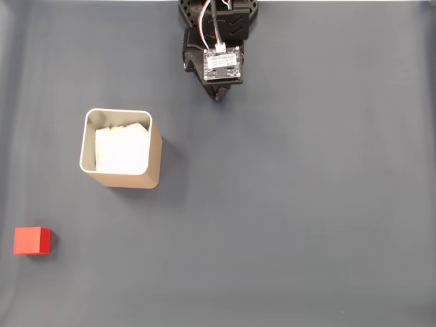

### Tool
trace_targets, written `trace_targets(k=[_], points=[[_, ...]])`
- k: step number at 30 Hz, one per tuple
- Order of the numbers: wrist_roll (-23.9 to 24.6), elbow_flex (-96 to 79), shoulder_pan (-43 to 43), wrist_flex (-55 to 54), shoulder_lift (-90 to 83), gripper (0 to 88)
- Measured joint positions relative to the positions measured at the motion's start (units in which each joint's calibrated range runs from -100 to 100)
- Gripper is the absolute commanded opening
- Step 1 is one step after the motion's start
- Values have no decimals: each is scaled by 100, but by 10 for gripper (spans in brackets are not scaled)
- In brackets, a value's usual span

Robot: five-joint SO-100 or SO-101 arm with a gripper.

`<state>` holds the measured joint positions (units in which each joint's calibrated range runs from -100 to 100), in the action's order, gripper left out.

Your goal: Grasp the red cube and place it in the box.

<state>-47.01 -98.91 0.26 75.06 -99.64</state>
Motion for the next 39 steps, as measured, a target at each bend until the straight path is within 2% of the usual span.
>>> trace_targets(k=[22, 28, 39], points=[[34, 0, 0, -41, 18, 2], [303, 0, -8, -877, 27, 1], [327, 692, -113, -2088, 419, 1]])
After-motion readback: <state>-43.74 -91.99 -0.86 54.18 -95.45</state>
